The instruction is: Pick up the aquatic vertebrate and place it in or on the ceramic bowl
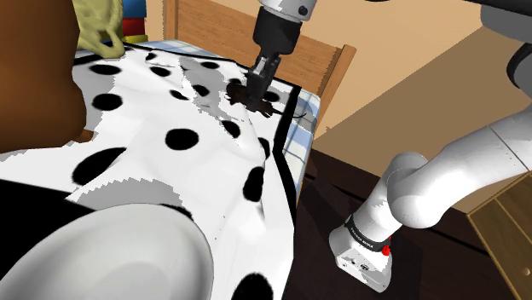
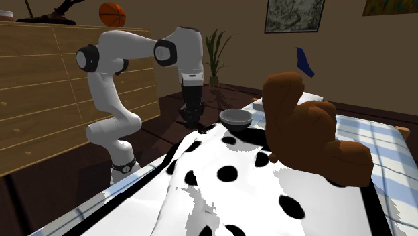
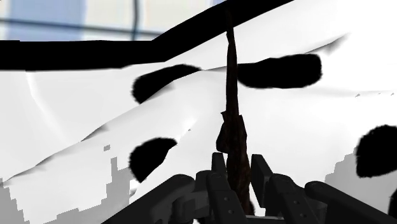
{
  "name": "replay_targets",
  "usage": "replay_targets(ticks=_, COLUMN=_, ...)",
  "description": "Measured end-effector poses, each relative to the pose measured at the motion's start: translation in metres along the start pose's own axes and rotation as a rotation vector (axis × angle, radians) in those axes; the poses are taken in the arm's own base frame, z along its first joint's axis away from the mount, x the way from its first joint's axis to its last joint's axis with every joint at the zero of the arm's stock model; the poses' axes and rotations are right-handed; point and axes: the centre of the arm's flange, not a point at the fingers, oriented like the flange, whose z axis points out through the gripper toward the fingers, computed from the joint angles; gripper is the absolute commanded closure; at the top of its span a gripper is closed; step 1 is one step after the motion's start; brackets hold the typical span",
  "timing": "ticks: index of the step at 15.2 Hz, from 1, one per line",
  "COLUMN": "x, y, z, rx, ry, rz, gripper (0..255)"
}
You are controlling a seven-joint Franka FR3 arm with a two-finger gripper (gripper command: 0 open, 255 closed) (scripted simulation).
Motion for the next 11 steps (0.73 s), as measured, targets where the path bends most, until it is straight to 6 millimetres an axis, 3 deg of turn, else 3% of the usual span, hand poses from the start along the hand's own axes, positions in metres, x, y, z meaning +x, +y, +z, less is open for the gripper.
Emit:
replay_targets(ticks=5, x=0.002, y=-0.006, z=-0.023, rx=0.0, ry=0.0, rz=0.0, gripper=255)
replay_targets(ticks=11, x=0.005, y=-0.077, z=-0.027, rx=-0.002, ry=0.0, rz=-0.001, gripper=255)
